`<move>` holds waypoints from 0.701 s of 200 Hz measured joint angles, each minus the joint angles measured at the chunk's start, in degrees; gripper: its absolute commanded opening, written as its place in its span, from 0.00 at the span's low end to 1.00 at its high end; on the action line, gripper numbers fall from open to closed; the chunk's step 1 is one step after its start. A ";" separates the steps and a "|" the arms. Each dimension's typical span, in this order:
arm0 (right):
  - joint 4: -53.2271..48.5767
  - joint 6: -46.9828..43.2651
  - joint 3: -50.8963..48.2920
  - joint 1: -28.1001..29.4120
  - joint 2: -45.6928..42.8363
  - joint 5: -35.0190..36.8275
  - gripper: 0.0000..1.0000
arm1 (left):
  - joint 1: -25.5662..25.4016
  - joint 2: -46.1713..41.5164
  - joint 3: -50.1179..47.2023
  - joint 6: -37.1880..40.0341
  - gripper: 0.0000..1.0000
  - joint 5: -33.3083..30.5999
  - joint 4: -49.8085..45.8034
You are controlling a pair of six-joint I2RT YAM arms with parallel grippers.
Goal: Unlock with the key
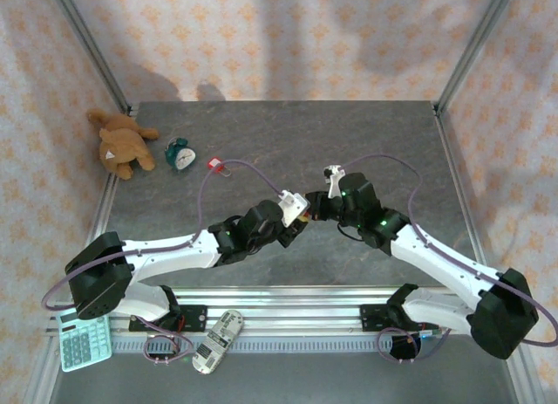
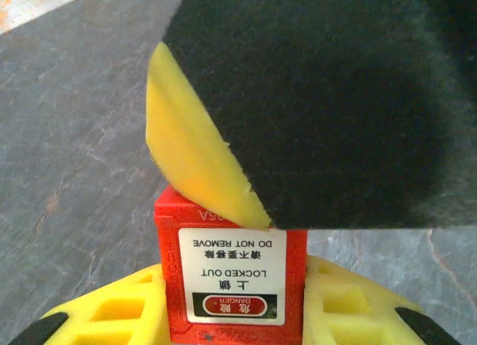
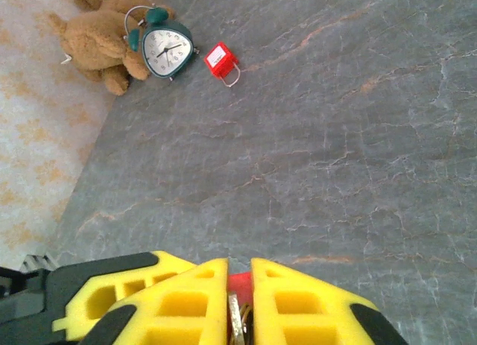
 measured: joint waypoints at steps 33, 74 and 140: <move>-3.78 -0.79 1.68 0.04 -2.51 1.11 0.16 | -0.94 -0.13 0.00 -0.15 0.27 -0.37 3.26; -5.22 -1.09 2.45 0.44 -3.30 1.07 0.28 | -1.29 -0.26 0.00 -0.15 0.27 -0.50 3.80; -11.32 -1.77 4.57 0.72 -6.71 2.47 0.45 | -1.73 -0.26 -0.02 -0.13 0.27 -0.48 7.93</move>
